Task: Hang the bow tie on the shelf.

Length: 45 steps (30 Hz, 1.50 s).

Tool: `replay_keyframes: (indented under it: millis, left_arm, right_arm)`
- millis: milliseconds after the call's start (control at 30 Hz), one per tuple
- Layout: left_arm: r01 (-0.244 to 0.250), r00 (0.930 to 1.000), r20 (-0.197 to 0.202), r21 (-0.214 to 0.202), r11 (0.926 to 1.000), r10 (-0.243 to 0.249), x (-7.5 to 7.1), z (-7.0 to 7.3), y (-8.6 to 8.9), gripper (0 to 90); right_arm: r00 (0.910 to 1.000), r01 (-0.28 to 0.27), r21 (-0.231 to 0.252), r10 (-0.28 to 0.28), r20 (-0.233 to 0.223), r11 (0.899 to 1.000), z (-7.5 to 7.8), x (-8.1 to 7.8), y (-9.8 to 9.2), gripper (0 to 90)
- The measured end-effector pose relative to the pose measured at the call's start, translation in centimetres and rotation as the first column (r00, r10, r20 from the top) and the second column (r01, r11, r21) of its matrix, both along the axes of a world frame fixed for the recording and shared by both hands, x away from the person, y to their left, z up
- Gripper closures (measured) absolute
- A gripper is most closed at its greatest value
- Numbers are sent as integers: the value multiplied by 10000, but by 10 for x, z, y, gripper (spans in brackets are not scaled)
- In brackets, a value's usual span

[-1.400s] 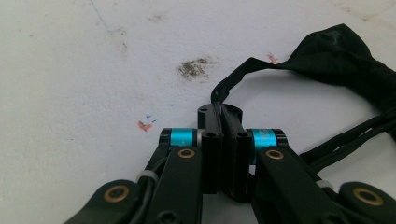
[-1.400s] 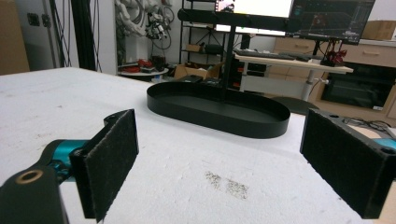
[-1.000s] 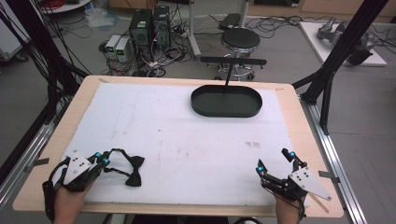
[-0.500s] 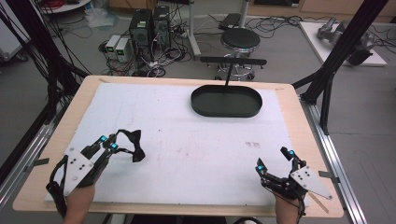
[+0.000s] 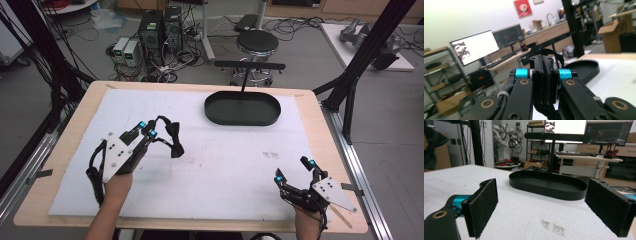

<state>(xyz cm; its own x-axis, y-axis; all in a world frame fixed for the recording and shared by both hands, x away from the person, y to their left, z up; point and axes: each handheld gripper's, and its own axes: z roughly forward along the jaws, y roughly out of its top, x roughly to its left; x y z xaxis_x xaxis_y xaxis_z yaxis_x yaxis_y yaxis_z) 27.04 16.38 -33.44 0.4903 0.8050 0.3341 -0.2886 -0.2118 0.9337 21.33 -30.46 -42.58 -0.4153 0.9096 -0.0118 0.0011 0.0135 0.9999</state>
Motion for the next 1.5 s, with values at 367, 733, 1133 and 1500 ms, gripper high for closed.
replay_keyframes:
  millis: [367,733,1133,1500]
  left_arm:
    - [479,9966,699,-742,9961,-427,41,15,-42,869]
    - [990,9914,924,-713,9925,-923,103,19,-85,869]
    - [1264,9896,764,-545,9905,-1221,152,28,-112,869]
    - [1067,9941,231,-277,9939,-1061,194,12,-137,869]
  right_arm:
    - [9998,162,622,-167,78,9979,-2,-2,-12,106]
    - [9971,-495,519,464,599,9974,0,-1,-6,106]
    - [9957,-610,655,561,740,9960,-1,1,-6,106]
    - [9962,-577,791,522,697,9952,-8,4,-9,106]
